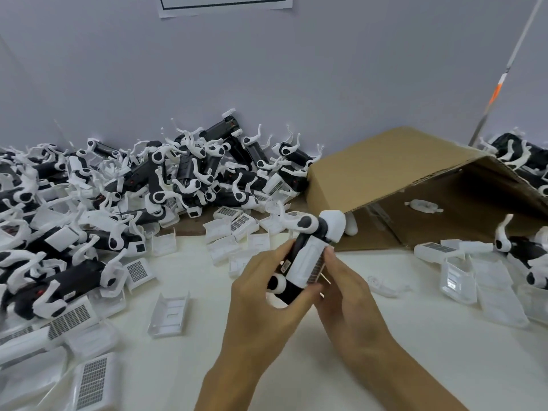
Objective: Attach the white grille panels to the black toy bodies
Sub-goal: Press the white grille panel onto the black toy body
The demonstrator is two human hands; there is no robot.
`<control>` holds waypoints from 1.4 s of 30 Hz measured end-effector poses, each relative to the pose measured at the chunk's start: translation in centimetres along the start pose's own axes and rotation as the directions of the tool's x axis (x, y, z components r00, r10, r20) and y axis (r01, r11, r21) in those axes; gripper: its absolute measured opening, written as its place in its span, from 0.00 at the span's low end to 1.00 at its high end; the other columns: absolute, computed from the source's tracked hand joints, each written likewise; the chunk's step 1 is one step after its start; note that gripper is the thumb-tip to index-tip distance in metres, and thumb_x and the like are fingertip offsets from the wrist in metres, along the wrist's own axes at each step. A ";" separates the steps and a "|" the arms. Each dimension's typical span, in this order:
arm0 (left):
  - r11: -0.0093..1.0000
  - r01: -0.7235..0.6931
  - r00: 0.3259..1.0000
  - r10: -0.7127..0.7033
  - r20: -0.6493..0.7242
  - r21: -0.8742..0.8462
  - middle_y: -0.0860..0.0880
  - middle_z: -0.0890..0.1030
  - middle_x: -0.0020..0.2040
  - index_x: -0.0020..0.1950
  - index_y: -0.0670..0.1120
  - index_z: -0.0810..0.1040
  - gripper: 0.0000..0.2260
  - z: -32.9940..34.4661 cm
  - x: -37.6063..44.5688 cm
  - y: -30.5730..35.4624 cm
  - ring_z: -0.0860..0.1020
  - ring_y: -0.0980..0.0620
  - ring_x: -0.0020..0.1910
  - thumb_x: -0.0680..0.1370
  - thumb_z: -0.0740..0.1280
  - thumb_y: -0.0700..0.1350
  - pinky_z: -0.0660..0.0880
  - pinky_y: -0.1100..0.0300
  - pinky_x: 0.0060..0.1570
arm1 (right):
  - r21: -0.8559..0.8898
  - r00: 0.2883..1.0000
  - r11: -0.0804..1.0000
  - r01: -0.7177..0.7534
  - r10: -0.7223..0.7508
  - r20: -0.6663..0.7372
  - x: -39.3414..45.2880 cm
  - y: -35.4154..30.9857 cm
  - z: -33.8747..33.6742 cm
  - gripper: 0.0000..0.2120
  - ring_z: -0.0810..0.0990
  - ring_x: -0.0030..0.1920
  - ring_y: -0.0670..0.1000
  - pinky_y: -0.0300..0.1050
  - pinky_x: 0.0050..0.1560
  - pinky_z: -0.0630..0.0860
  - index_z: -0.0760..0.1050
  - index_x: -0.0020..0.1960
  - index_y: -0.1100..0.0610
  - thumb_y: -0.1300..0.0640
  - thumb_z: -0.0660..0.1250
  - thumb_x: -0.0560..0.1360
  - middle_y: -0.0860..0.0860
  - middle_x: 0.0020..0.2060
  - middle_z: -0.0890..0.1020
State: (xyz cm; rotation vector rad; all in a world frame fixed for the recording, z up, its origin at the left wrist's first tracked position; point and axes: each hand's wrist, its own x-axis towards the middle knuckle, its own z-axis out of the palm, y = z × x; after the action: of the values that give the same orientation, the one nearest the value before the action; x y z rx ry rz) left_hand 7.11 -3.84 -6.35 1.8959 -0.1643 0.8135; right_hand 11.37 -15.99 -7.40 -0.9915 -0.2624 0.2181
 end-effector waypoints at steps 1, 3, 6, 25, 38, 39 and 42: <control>0.995 -0.076 0.997 0.077 -0.006 0.064 0.54 0.82 0.49 0.65 0.48 0.80 0.25 0.1 -0.1 0.0 0.81 0.51 0.50 0.68 0.78 0.46 0.78 0.59 0.49 | 0.055 1.000 0.998 -0.013 0.011 0.023 0.1 -0.1 -0.2 0.22 0.81 0.65 0.56 0.48 0.63 0.79 0.82 0.64 0.56 0.42 0.67 0.78 0.58 0.62 0.83; 0.969 -0.180 0.981 0.190 -0.044 0.167 0.52 0.80 0.47 0.66 0.44 0.80 0.26 0.7 -0.3 0.1 0.79 0.53 0.46 0.69 0.78 0.45 0.76 0.61 0.45 | 0.133 0.998 0.990 -0.044 0.037 0.055 0.2 -0.3 -0.4 0.20 0.80 0.66 0.57 0.51 0.66 0.77 0.81 0.65 0.56 0.45 0.62 0.81 0.59 0.64 0.82; 0.936 -0.242 0.960 0.268 -0.075 0.255 0.51 0.78 0.46 0.66 0.41 0.80 0.26 1.3 -0.6 0.3 0.77 0.53 0.44 0.69 0.78 0.45 0.76 0.63 0.43 | 0.191 0.997 0.979 -0.074 0.067 0.044 0.3 -0.2 -0.4 0.21 0.79 0.67 0.59 0.53 0.66 0.77 0.80 0.65 0.58 0.47 0.60 0.81 0.60 0.64 0.81; 0.983 0.180 0.971 -0.172 0.166 -0.036 0.57 0.84 0.48 0.50 0.56 0.81 0.12 -1.2 0.2 0.4 0.81 0.53 0.49 0.73 0.62 0.58 0.76 0.57 0.49 | -0.434 0.984 0.890 0.138 -0.174 -0.044 -1.2 -0.6 0.3 0.12 0.86 0.49 0.46 0.32 0.47 0.78 0.85 0.50 0.46 0.41 0.76 0.71 0.48 0.46 0.88; 0.863 0.481 0.783 -0.343 0.519 -0.155 0.58 0.86 0.42 0.46 0.62 0.86 0.12 -3.8 1.4 -0.7 0.82 0.64 0.42 0.73 0.67 0.64 0.74 0.72 0.43 | -0.544 0.984 0.826 0.147 -0.066 0.166 -1.3 -2.2 -0.6 0.12 0.87 0.51 0.48 0.40 0.53 0.81 0.86 0.53 0.45 0.48 0.77 0.71 0.47 0.48 0.88; 0.850 0.500 0.769 -0.349 0.535 -0.165 0.56 0.86 0.45 0.49 0.61 0.86 0.14 -3.7 1.3 -0.8 0.83 0.61 0.45 0.72 0.66 0.65 0.76 0.68 0.45 | -0.542 0.984 0.826 0.154 -0.082 0.155 -1.2 -2.3 -0.6 0.13 0.86 0.50 0.48 0.39 0.52 0.81 0.86 0.53 0.45 0.46 0.77 0.70 0.47 0.47 0.88; 0.817 0.543 0.743 -0.363 0.562 -0.192 0.55 0.86 0.42 0.50 0.57 0.86 0.16 -3.2 1.0 -1.0 0.83 0.58 0.42 0.73 0.65 0.65 0.77 0.64 0.42 | -0.592 0.988 0.793 0.145 -0.089 0.124 -1.0 -2.1 -0.9 0.16 0.86 0.48 0.51 0.49 0.52 0.83 0.87 0.50 0.45 0.39 0.78 0.66 0.48 0.46 0.88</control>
State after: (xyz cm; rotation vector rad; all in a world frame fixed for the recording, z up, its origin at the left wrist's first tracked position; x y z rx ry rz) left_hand 6.82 -0.42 -5.72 1.6622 -0.1339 -0.0728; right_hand 10.83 -18.08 -6.21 -1.5970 -0.4947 0.0599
